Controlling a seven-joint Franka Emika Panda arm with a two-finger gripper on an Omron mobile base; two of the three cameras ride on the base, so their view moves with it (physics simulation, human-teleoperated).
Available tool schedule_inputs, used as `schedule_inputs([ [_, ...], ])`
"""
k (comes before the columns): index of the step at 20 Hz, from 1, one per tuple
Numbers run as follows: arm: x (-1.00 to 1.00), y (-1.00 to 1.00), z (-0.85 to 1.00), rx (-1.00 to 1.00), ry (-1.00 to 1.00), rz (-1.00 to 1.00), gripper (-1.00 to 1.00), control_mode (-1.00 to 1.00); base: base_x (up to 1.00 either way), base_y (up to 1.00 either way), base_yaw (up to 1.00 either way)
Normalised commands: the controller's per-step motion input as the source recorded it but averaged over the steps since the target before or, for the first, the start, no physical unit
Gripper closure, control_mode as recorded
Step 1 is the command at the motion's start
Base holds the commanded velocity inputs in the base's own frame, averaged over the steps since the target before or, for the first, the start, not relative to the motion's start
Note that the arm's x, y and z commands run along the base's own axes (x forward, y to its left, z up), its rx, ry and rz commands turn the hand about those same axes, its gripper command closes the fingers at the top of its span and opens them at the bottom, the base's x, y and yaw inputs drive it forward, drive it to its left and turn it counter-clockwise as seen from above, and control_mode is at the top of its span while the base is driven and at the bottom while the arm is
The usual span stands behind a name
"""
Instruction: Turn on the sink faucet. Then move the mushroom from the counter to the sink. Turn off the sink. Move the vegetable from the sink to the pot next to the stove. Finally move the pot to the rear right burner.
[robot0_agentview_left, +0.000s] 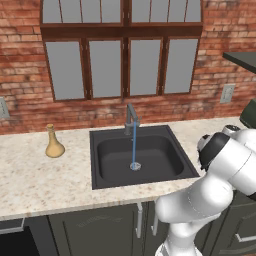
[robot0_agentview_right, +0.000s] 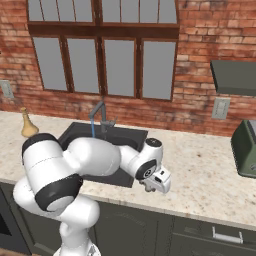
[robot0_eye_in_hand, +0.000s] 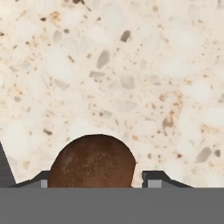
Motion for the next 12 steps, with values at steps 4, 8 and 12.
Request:
schedule_inputs([
  [4,-0.09,0.31,0.48,0.00,-0.08,0.02,1.00,-1.00,0.00,0.00,0.00],
  [8,0.00,0.62,0.45,0.00,-0.04,0.06,1.00,-1.00,0.00,0.00,0.00],
  [12,0.08,0.70,0.31,0.00,0.00,0.09,1.00,-1.00,0.00,0.00,0.00],
])
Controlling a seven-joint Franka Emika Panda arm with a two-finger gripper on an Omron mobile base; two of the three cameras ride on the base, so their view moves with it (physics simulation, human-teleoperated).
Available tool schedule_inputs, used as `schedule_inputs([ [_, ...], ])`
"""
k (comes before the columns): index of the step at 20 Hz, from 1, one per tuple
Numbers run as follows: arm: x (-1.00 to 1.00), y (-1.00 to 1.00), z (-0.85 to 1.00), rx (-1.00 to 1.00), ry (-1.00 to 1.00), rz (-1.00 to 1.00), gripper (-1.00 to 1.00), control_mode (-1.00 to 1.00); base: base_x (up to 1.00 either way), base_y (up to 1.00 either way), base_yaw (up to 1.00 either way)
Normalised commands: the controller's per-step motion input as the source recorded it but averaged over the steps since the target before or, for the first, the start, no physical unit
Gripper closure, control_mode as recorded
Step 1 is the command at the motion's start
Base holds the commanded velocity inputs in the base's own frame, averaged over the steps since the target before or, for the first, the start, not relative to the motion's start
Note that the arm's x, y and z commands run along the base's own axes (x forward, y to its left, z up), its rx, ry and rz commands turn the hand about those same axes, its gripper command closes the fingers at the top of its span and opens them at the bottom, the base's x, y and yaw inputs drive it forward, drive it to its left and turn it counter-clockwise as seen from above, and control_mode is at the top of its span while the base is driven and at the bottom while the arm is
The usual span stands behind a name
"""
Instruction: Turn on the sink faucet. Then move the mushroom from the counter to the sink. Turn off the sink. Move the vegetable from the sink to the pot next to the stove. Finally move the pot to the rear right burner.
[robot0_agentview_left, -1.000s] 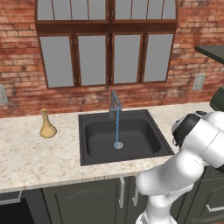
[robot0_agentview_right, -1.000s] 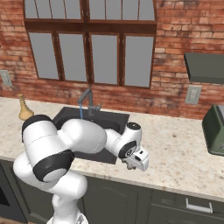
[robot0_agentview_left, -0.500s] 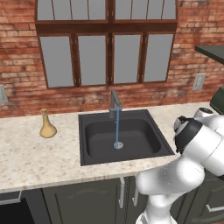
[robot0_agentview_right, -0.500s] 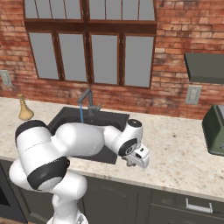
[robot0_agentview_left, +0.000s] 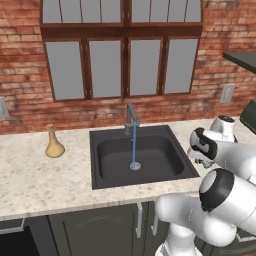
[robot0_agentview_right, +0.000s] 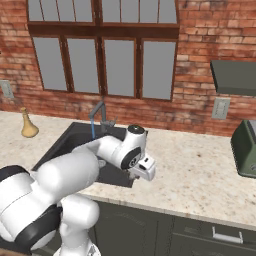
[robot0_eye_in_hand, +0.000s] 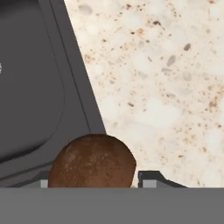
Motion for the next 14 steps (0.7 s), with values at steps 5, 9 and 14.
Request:
schedule_inputs([
  [5,0.33,0.72,0.17,0.00,0.00,0.12,1.00,-1.00,0.00,0.00,0.00],
  [9,0.48,0.68,0.05,0.00,0.00,0.14,1.00,-1.00,0.00,0.00,0.00],
  [14,0.58,0.56,0.00,0.01,0.00,0.15,1.00,-1.00,0.00,0.00,0.00],
])
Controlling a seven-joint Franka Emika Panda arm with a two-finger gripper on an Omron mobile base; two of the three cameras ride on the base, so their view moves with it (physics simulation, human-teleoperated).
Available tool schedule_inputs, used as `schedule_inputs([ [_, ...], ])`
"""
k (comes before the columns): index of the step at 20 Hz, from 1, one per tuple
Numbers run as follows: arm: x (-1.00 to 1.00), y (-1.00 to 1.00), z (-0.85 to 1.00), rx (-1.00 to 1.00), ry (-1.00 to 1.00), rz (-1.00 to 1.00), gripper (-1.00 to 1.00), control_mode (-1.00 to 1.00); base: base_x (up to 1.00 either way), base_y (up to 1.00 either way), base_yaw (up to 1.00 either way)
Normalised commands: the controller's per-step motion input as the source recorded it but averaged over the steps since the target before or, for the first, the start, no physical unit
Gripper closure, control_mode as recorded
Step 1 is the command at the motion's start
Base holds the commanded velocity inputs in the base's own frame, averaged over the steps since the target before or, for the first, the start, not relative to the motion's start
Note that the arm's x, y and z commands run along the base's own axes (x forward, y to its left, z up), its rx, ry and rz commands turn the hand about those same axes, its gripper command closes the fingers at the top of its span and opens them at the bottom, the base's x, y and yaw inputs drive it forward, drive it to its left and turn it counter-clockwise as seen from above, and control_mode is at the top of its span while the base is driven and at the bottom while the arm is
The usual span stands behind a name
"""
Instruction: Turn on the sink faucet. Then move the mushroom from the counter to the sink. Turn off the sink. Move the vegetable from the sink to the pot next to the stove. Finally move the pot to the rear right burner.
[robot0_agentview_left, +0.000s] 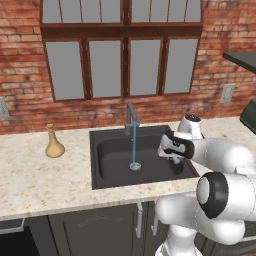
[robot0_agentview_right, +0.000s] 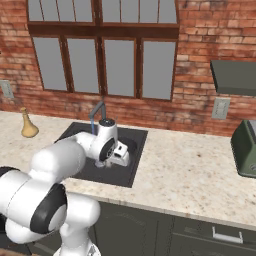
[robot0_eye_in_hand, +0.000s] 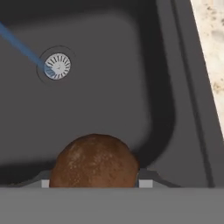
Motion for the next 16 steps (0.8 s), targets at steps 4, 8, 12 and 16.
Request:
schedule_inputs([
  [4,0.57,0.40,-0.02,0.03,0.00,0.17,1.00,-1.00,0.00,0.00,0.00],
  [8,0.29,0.10,-0.21,0.01,0.00,0.09,1.00,-1.00,0.00,0.00,0.00],
  [12,0.15,0.04,-0.33,0.00,0.00,0.05,1.00,-1.00,0.00,0.00,0.00],
  [16,0.18,0.02,-0.34,0.00,0.00,0.03,1.00,-1.00,0.00,0.00,0.00],
])
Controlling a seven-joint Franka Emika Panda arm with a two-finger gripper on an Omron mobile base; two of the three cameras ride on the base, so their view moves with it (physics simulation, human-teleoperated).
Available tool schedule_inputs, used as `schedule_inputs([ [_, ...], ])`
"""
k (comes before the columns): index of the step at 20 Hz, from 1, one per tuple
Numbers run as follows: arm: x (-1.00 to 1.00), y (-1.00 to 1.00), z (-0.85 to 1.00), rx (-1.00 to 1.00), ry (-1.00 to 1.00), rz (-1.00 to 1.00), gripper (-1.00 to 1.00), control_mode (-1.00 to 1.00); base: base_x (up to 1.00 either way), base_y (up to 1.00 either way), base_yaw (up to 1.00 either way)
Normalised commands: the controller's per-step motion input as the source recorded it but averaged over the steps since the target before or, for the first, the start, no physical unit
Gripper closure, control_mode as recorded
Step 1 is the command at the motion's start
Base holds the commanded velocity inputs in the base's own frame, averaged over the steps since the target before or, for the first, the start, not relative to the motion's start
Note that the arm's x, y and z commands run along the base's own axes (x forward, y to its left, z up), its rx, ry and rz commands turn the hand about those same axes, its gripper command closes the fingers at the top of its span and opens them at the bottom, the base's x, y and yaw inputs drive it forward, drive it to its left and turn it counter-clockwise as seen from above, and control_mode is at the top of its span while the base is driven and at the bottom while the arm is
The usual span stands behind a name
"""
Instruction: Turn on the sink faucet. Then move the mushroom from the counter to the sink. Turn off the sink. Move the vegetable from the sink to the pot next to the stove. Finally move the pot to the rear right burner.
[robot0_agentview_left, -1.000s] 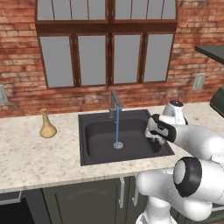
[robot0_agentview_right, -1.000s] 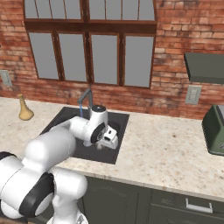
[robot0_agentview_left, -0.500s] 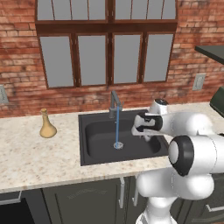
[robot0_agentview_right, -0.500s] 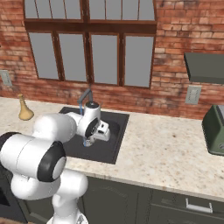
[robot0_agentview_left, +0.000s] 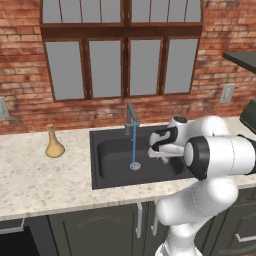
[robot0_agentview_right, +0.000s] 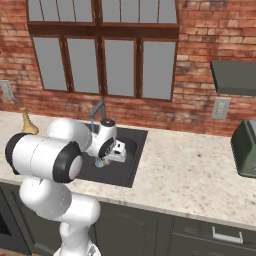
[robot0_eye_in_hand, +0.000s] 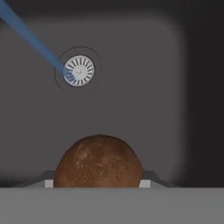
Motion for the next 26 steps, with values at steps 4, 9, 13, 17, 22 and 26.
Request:
schedule_inputs([
  [4,0.27,0.03,-0.33,0.00,0.00,0.02,1.00,-1.00,0.00,0.00,0.00],
  [9,0.27,0.02,-0.30,0.00,0.00,0.01,1.00,-1.00,0.00,0.00,0.00],
  [13,0.26,0.04,-0.27,0.00,0.00,0.01,1.00,-1.00,0.00,0.00,0.00],
  [17,0.21,0.04,-0.30,0.00,0.00,0.01,1.00,-1.00,0.00,0.00,0.00],
  [22,0.15,0.03,-0.24,0.00,0.00,0.01,1.00,-1.00,0.00,0.00,0.00],
  [26,0.06,0.00,-0.15,0.00,0.00,0.01,1.00,-1.00,0.00,0.00,0.00],
])
